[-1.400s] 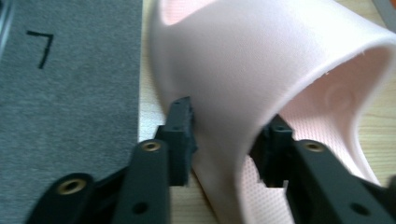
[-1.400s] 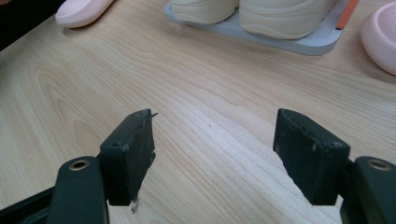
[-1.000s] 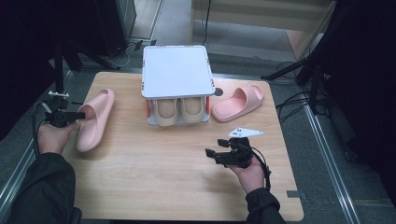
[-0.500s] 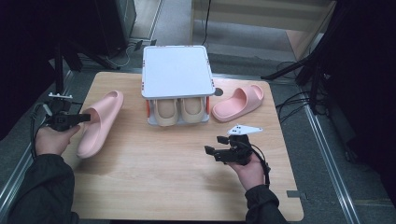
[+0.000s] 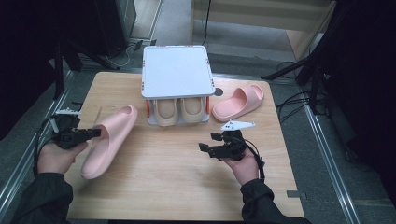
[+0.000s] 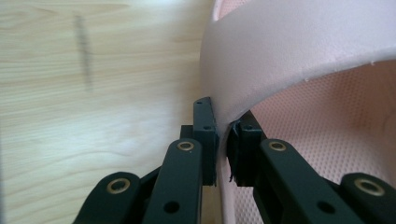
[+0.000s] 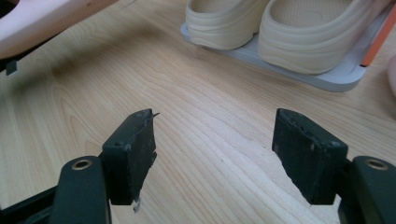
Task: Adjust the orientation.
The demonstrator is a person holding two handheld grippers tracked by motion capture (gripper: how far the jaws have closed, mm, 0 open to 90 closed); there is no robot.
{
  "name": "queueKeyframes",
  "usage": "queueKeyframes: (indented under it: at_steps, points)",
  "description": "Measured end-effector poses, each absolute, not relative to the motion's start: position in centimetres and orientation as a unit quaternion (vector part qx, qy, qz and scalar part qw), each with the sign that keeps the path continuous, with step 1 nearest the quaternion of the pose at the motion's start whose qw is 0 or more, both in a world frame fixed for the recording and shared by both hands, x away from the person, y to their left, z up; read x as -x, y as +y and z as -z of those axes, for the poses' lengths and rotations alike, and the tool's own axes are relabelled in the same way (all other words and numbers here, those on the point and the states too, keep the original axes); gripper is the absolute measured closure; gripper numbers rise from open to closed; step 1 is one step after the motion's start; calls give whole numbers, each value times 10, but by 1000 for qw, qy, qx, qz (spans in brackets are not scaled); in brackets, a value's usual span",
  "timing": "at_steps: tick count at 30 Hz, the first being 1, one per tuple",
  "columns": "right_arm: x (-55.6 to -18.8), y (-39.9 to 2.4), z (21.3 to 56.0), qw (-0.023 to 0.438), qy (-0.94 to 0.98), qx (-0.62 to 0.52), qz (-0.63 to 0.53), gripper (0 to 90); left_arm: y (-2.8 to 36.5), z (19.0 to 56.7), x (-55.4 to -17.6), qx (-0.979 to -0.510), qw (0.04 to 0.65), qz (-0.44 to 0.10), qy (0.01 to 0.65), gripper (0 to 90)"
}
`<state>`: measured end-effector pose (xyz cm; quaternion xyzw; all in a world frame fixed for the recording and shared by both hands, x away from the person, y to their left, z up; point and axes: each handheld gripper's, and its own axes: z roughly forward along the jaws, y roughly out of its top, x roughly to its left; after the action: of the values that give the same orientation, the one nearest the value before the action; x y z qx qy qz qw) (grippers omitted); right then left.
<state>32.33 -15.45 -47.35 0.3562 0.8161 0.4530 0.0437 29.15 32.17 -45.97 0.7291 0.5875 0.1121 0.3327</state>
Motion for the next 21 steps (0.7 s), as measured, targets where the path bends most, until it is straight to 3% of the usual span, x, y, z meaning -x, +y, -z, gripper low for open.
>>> queueKeyframes:
  at_steps: [21]
  points:
    - [-323, -151, 473, 38, 815, -362, -451, 305, 215, 477, -293, -811, 319, -60, 487, 813]
